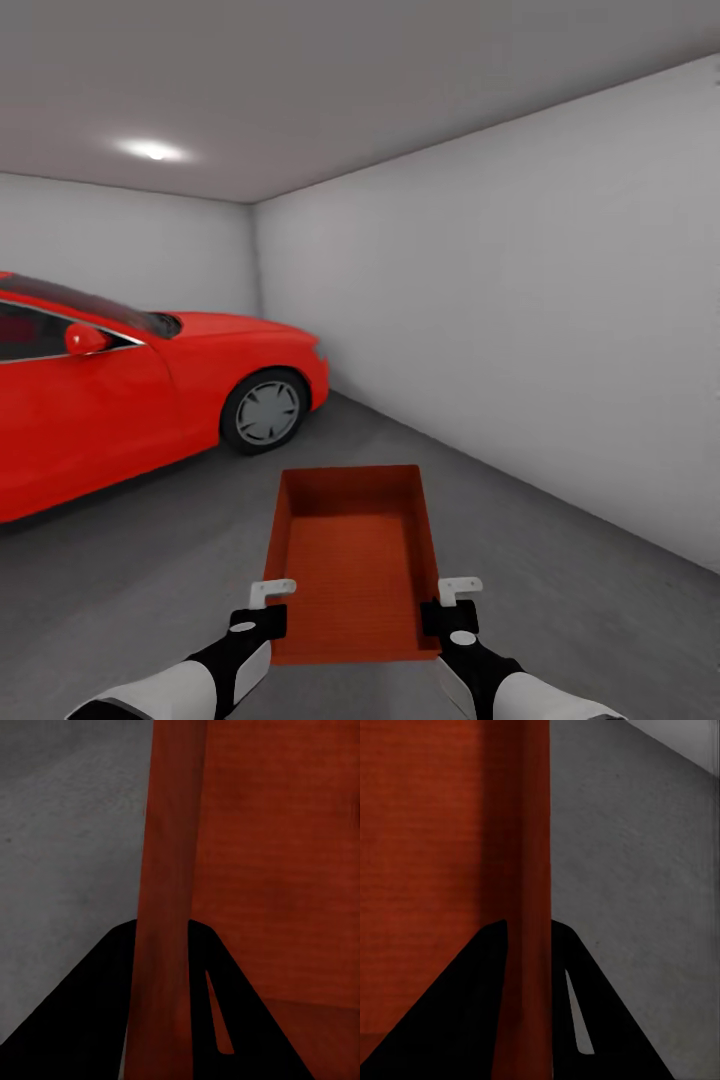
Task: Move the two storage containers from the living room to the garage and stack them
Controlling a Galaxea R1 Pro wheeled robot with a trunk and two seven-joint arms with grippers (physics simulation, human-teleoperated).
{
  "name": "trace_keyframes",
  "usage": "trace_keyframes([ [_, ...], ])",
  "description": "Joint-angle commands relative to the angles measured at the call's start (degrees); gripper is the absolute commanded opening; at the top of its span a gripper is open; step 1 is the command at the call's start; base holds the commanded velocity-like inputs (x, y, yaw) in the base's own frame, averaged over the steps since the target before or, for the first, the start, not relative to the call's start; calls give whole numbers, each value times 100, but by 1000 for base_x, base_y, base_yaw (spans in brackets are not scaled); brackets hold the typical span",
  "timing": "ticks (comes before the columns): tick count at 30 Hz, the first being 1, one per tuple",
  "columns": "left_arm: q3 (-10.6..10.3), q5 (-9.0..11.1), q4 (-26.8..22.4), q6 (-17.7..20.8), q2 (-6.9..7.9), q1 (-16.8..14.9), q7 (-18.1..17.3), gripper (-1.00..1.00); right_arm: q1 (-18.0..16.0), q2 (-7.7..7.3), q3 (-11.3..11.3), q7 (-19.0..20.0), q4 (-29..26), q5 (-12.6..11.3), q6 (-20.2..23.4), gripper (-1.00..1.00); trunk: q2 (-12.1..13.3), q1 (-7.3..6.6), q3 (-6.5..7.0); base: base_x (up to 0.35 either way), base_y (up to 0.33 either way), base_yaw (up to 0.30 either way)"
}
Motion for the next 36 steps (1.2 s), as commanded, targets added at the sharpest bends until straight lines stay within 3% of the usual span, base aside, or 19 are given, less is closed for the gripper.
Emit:
trace_keyframes([
  [1, 171, -14, -9, -322, 42, -3, 56, -100, -10, 4, -383, 122, 12, -272, 4, -100, -6, 4, -8, 306, 207, -261],
  [36, 170, -23, -9, -329, 42, -3, 56, -100, -11, 4, -385, 122, 12, -276, 4, -100, -6, 4, -8, 306, 207, -264],
])
